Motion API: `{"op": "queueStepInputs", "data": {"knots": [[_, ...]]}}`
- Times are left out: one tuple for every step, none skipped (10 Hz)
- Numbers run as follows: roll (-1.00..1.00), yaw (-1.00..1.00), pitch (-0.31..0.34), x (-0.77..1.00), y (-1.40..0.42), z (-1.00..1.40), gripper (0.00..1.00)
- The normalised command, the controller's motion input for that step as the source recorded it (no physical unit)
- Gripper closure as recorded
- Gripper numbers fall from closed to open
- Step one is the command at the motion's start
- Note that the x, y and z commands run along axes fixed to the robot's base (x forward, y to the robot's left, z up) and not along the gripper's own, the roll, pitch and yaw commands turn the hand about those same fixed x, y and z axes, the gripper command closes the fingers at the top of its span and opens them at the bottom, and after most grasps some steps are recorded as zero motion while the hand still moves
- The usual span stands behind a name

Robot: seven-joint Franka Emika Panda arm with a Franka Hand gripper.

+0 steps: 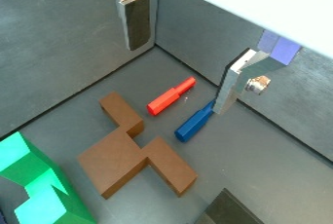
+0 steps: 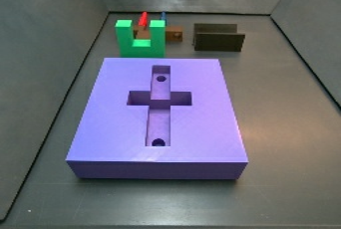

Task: Pick up the green object. Move up. Move to above the board. Insert the green object.
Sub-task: Pick up the green object.

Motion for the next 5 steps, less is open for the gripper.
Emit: {"op": "queueStepInputs", "data": {"knots": [[0.0,0.0,0.0,0.0,0.0,-0.06,0.0],[0.06,0.0,0.0,0.16,-0.32,0.0,0.0],[-0.02,0.0,-0.06,0.17,-0.5,-0.35,0.0],[0.06,0.05,0.0,0.13,-0.99,-0.33,0.0],[0.13,0.0,0.0,0.13,-1.0,-0.37,0.0]]}}
